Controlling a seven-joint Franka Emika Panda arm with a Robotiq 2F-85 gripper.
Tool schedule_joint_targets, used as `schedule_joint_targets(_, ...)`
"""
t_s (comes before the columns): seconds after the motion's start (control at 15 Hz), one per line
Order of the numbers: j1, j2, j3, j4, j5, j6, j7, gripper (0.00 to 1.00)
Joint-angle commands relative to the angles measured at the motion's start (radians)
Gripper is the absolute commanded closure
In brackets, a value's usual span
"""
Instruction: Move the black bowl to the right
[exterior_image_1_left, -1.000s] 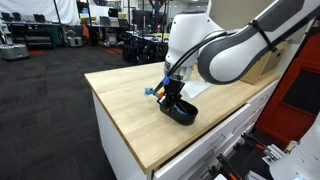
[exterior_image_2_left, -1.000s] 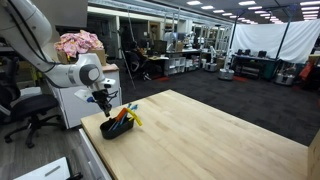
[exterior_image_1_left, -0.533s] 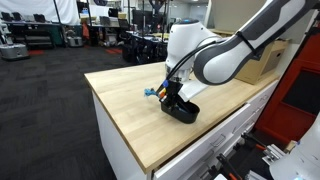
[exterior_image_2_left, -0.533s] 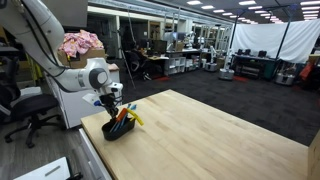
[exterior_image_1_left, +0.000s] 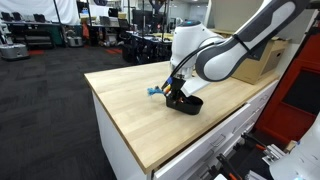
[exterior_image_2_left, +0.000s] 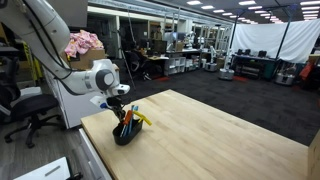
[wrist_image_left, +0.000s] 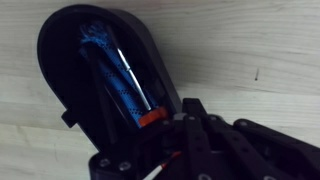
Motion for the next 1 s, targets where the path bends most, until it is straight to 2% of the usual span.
schedule_joint_targets(0.0, -0.032, 0.008, -0.035, -0.02, -0.057, 0.025, 0.047, 1.0)
schedule_joint_targets(0.4, -0.072, 0.009, -0.088, -0.012, -0.086, 0.047, 0.18, 1.0)
schedule_joint_targets(0.93, -0.09, 0.022, -0.112, 0.05, -0.175, 0.041, 0.325, 1.0)
